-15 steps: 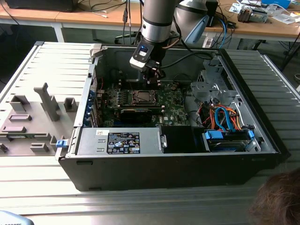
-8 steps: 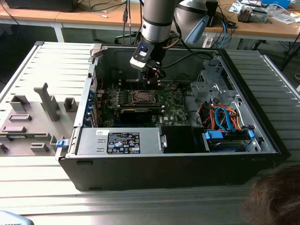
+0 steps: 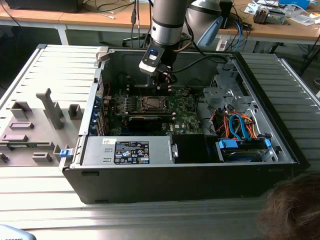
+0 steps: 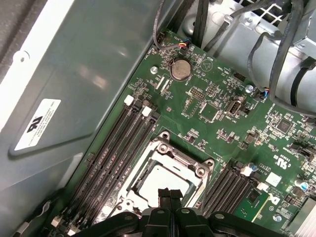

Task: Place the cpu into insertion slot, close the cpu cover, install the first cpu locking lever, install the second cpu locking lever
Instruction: 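Install the first cpu locking lever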

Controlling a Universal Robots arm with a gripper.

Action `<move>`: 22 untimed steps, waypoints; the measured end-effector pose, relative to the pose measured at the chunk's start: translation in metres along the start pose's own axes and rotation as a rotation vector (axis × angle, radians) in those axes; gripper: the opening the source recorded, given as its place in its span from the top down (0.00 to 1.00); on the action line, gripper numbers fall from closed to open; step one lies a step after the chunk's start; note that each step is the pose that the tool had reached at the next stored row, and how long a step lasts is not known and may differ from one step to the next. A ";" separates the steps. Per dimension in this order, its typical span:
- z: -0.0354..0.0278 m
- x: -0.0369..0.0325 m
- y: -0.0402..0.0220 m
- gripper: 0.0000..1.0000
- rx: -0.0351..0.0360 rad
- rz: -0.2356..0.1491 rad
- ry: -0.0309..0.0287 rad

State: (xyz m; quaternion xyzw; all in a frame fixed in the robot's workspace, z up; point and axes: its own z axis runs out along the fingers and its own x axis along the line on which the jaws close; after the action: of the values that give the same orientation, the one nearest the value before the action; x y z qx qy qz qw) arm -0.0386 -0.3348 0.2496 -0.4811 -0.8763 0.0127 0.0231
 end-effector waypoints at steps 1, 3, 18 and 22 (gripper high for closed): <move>0.0000 0.0000 0.0000 0.89 0.0001 -0.002 -0.0001; 0.0000 0.0000 0.0000 0.89 0.0001 -0.006 -0.0003; 0.0000 0.0000 0.0000 0.89 0.0010 -0.034 -0.0015; 0.0000 0.0000 0.0000 0.89 0.0011 -0.041 -0.0018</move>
State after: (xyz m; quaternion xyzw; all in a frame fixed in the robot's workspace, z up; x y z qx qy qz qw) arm -0.0386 -0.3348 0.2496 -0.4631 -0.8859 0.0131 0.0229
